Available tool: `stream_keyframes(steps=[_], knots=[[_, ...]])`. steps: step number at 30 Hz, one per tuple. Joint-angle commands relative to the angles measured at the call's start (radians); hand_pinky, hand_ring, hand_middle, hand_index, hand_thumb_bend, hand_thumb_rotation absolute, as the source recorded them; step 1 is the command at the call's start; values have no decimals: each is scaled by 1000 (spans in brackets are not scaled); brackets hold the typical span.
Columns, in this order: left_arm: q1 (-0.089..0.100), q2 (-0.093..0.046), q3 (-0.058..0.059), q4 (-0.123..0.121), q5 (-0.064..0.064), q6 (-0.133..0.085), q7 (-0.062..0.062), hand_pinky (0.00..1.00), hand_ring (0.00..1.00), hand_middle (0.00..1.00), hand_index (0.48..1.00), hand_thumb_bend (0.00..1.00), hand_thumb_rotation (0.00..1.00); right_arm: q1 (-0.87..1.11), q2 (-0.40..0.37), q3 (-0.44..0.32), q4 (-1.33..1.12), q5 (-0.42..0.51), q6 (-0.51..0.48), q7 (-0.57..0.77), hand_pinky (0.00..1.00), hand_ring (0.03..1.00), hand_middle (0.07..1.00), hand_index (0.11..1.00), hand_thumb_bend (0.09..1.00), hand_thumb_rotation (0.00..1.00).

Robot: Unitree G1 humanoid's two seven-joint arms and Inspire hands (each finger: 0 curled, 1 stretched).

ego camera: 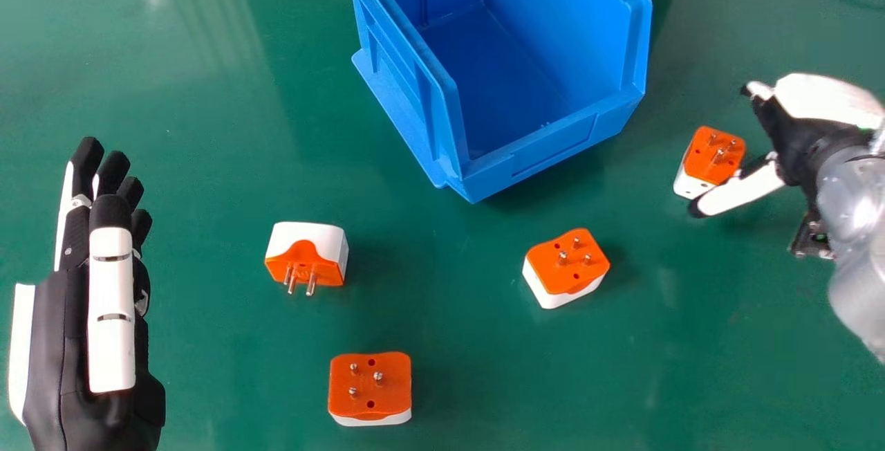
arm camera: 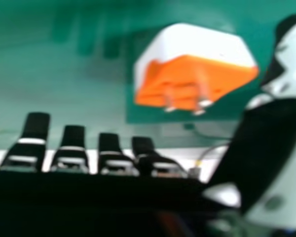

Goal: Pick all objects and put in blue box

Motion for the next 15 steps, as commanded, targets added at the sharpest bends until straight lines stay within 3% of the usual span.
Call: stream_keyframes(steps=[1, 7, 11, 15], knots=[[7, 7, 4, -27, -4, -4, 1, 922, 938, 943, 931, 482, 838, -32, -3, 12, -19, -26, -4, 15, 862, 948, 975, 950, 639, 391], [12, 3, 1, -37, -12, -3, -1, 907, 934, 940, 924, 486, 838, -42, 19, 30, 9, -28, -12, -4, 862, 949, 973, 948, 642, 402], [19, 6, 4, -44, 20, 1, 11, 903, 933, 940, 921, 489, 837, -67, 27, 47, 70, -35, -32, -12, 858, 946, 971, 945, 644, 407], [26, 5, 5, -46, 16, 2, 14, 879, 925, 935, 917, 527, 840, -82, 34, 47, 130, -18, -66, -41, 858, 943, 967, 942, 642, 400]])
